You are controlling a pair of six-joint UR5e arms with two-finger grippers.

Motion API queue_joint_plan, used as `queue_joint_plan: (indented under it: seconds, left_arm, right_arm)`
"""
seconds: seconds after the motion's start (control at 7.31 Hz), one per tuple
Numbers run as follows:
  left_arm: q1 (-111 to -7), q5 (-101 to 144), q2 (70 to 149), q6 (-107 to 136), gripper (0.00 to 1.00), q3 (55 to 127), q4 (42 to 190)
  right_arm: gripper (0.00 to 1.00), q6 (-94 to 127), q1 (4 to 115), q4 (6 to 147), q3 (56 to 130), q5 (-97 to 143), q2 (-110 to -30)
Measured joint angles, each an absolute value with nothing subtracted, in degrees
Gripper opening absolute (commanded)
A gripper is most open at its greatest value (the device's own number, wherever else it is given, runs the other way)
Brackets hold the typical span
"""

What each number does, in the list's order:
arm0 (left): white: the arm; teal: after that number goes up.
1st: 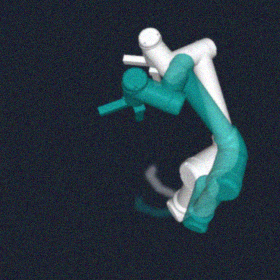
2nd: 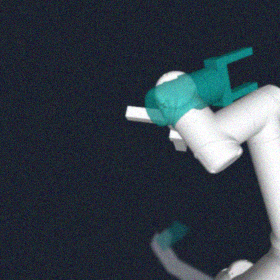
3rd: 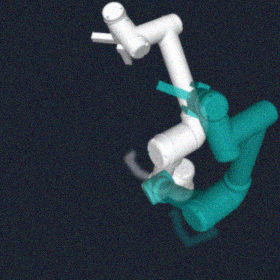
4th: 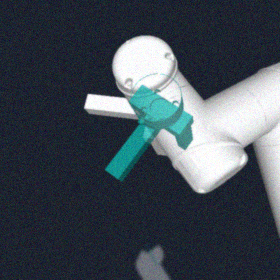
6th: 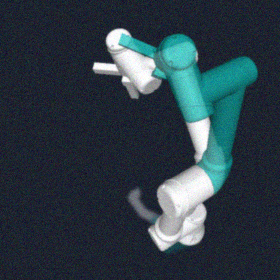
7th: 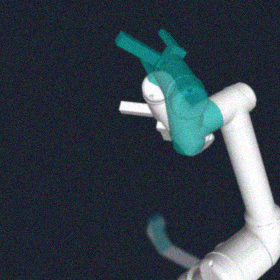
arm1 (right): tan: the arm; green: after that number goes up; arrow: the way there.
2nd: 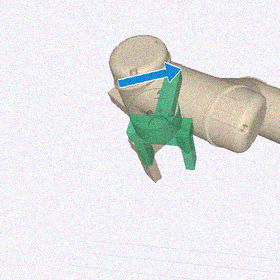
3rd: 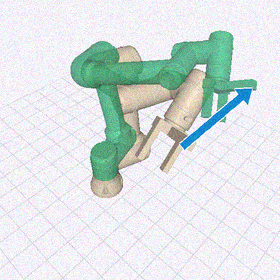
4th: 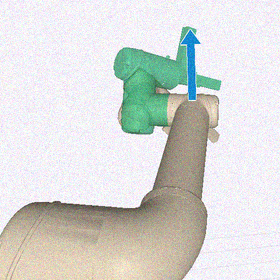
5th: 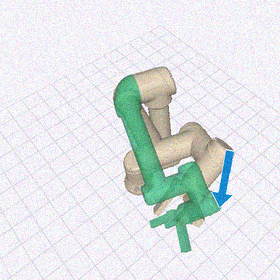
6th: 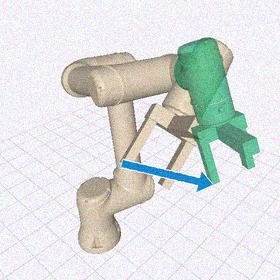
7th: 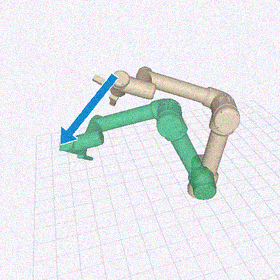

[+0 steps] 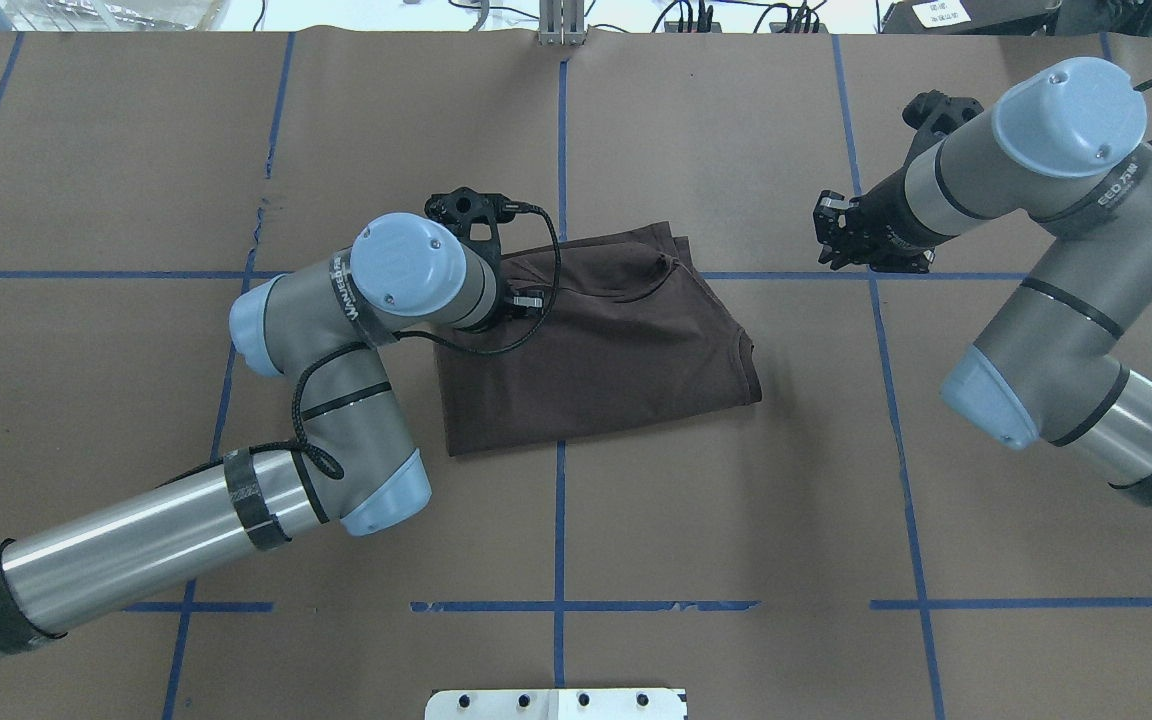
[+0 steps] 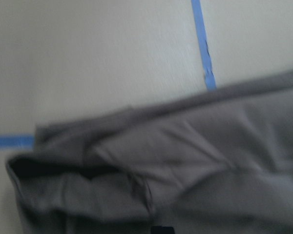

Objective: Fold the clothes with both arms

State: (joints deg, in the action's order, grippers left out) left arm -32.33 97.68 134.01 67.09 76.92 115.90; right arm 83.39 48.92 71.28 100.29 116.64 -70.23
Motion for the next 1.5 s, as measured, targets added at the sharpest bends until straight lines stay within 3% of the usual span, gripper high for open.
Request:
queue_joint_plan:
  seconds: [0.41, 0.68, 1.37, 1.5]
  left_arm:
    - [-41.5, 99.9, 141.1, 60.3, 0.0, 59.4, 128.4]
    - [-46.3, 103.2, 141.1, 56.3, 0.0, 57.7, 130.2]
    - [-58.1, 117.6, 118.0, 44.0, 0.0, 80.1, 129.8]
    - [-63.1, 122.2, 113.0, 38.4, 0.0, 82.8, 129.8]
  right_arm:
    - [0.23, 83.3, 49.0, 71.2, 100.5, 116.7, -71.1]
    - [0.28, 83.3, 49.1, 71.3, 100.9, 116.7, -71.3]
    - [0.35, 61.8, 58.7, 80.1, 100.3, 118.3, -73.4]
    - [0.42, 53.1, 63.6, 82.3, 99.7, 121.8, -74.9]
